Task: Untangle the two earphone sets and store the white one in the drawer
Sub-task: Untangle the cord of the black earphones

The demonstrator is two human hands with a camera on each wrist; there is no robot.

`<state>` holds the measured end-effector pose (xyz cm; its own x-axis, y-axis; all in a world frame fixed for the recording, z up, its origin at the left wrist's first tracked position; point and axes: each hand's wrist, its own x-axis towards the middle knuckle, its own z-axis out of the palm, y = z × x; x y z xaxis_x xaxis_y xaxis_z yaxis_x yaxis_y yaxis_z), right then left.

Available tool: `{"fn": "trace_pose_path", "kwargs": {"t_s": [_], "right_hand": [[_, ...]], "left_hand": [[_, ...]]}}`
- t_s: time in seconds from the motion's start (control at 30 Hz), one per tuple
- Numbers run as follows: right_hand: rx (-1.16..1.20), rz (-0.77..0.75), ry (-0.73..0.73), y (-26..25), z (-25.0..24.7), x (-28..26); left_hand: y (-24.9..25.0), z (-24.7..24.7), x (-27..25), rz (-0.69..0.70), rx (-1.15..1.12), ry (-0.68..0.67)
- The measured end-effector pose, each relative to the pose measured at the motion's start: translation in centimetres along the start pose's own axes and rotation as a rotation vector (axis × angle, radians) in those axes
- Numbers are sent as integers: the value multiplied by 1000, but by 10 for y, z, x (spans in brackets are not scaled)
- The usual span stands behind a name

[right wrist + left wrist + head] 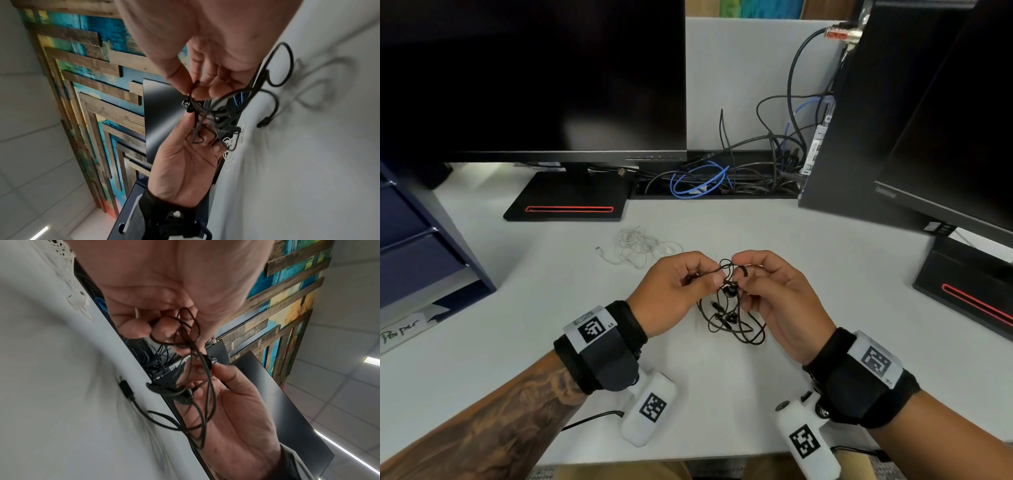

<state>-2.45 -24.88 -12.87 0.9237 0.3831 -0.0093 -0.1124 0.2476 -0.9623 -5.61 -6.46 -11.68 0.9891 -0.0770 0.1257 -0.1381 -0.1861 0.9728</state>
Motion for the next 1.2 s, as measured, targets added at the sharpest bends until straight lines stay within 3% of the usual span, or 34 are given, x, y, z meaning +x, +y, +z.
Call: {"fn": "trace_pose_path", "kwargs": {"t_s": [0.3, 0.53, 0.8, 1.0, 1.2], "right_hand": [[18, -53, -19, 4, 1, 0], [115, -8, -11, 2, 1, 0], [-144, -2, 9, 1, 0, -1], [120, 4, -79, -3, 1, -2], [120, -17, -56, -3, 4, -2]], "left_hand": [[-9, -5, 3, 0, 69, -1], [-13, -5, 6, 24, 104, 50], [-12, -5, 6, 76, 107, 174], [-13, -6, 8, 51, 128, 127], [-16, -6, 8, 32, 112, 62]]}}
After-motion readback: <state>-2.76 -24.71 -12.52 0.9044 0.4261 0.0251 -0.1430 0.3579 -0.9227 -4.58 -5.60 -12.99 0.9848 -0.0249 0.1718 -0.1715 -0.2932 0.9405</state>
